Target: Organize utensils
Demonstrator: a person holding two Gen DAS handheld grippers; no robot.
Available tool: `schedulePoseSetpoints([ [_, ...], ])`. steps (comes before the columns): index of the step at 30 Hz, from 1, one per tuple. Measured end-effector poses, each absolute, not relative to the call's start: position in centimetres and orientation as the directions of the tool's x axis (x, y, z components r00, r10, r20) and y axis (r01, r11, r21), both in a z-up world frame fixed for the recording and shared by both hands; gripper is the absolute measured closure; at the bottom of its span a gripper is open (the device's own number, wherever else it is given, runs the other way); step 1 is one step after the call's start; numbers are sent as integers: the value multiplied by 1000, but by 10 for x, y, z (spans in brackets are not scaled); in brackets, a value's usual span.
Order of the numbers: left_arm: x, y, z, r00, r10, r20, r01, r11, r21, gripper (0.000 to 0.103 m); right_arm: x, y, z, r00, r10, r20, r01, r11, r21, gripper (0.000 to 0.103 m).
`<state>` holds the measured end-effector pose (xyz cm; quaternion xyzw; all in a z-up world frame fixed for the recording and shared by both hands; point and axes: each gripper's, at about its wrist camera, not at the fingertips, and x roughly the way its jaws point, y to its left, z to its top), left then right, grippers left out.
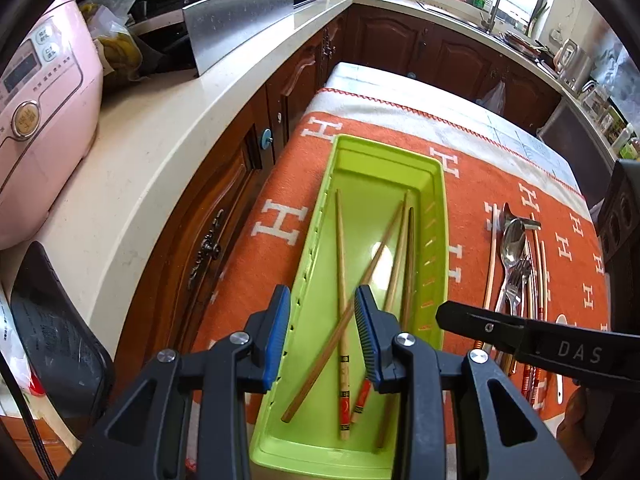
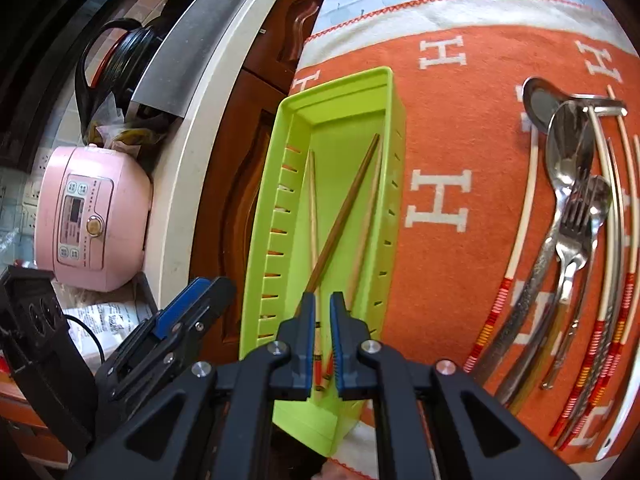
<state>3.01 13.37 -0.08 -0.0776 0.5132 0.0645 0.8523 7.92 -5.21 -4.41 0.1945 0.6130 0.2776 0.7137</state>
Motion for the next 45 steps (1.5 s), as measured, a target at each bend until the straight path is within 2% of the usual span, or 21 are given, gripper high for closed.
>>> schedulePoseSetpoints([
  [9,31,110,2,467,-20,-884,-124,988,-88,72,74,-80,-22,217,571,-792,-224,819,529,96],
  [18,36,61,4,441,-154,-884,12,986,-166,72,58,-148,-2,363,475,-802,-211,880,426,96],
  [26,53,14,-6,363,-304,-881,141,952,-270,72,50,-204,-7,427,417,-803,-125,906,404,96],
  [29,60,1,-15,330,-315,-890,157,948,-278,77,49,-221,-16,429,410,-805,-94,906,412,96],
  [31,66,-5,-22,308,-318,-897,171,946,-277,83,48,-228,-23,418,412,-810,-81,905,418,96],
  [36,83,-19,-38,271,-307,-912,191,946,-261,84,46,-238,-39,408,410,-816,-71,905,420,96],
  [39,93,-27,-51,244,-282,-928,197,951,-238,94,47,-242,-47,398,424,-814,-69,898,434,96],
  [45,107,-31,-68,219,-250,-943,184,960,-211,95,51,-247,-59,384,436,-814,-71,893,445,96],
])
